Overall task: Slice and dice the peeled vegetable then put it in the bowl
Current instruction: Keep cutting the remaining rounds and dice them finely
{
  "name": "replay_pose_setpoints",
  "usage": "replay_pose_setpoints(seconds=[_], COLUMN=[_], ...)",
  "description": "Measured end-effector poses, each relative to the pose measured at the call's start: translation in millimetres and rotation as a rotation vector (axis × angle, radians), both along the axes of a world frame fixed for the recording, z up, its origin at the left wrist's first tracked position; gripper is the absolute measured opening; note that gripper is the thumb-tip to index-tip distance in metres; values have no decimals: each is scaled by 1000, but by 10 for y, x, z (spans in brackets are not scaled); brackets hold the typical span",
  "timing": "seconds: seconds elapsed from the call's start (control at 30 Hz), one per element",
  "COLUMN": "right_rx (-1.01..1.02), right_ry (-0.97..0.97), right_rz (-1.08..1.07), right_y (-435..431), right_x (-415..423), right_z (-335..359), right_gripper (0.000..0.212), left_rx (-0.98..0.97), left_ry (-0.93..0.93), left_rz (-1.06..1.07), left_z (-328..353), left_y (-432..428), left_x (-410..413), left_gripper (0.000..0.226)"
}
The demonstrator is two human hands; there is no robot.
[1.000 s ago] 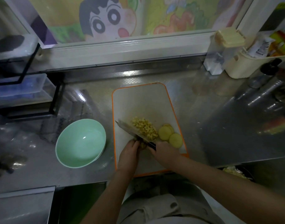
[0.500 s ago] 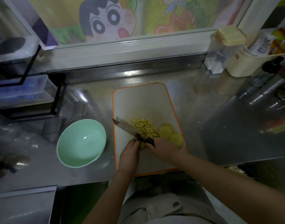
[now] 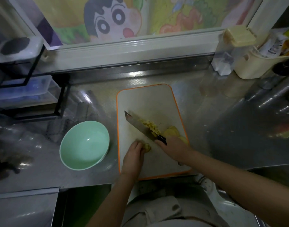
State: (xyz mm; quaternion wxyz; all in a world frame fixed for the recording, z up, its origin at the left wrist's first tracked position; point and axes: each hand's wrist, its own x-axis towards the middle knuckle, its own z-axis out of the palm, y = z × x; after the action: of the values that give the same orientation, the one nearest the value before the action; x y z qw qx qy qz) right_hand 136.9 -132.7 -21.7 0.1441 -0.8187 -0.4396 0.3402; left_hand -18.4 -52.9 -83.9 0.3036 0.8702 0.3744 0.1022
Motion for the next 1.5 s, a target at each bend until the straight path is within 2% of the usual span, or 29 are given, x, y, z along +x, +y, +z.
replay_pose_setpoints(seconds=[0.1, 0.23, 0.47, 0.6, 0.93, 1.13, 1.27, 1.5], right_rx=[-8, -49, -71, -81, -131, -90, -83, -62], right_ry=[-34, -30, -12, -15, -202, -37, 4, 99], right_rz=[27, 51, 110, 126, 261, 130, 87, 69], right_y=[-62, -135, -135, -129, -28, -26, -36, -13], right_x=[-3, -25, -63, -79, -90, -122, -172, -93], right_z=[14, 57, 65, 66, 92, -179, -230, -252], right_gripper=[48, 49, 39, 43, 37, 44, 43, 45], left_rx=[-13, -4, 53, 82, 122, 113, 117, 116], left_ry=[-38, -37, -34, -22, -71, -33, -43, -24], left_rz=[13, 4, 10, 3, -66, -78, -94, -60], left_z=[-8, -24, -56, -60, -36, -88, -108, -160], left_y=[5, 12, 18, 13, 50, 72, 73, 63], left_x=[-11, -2, -2, -18, -26, -37, -40, -38], left_gripper=[20, 8, 14, 16, 16, 17, 22, 14])
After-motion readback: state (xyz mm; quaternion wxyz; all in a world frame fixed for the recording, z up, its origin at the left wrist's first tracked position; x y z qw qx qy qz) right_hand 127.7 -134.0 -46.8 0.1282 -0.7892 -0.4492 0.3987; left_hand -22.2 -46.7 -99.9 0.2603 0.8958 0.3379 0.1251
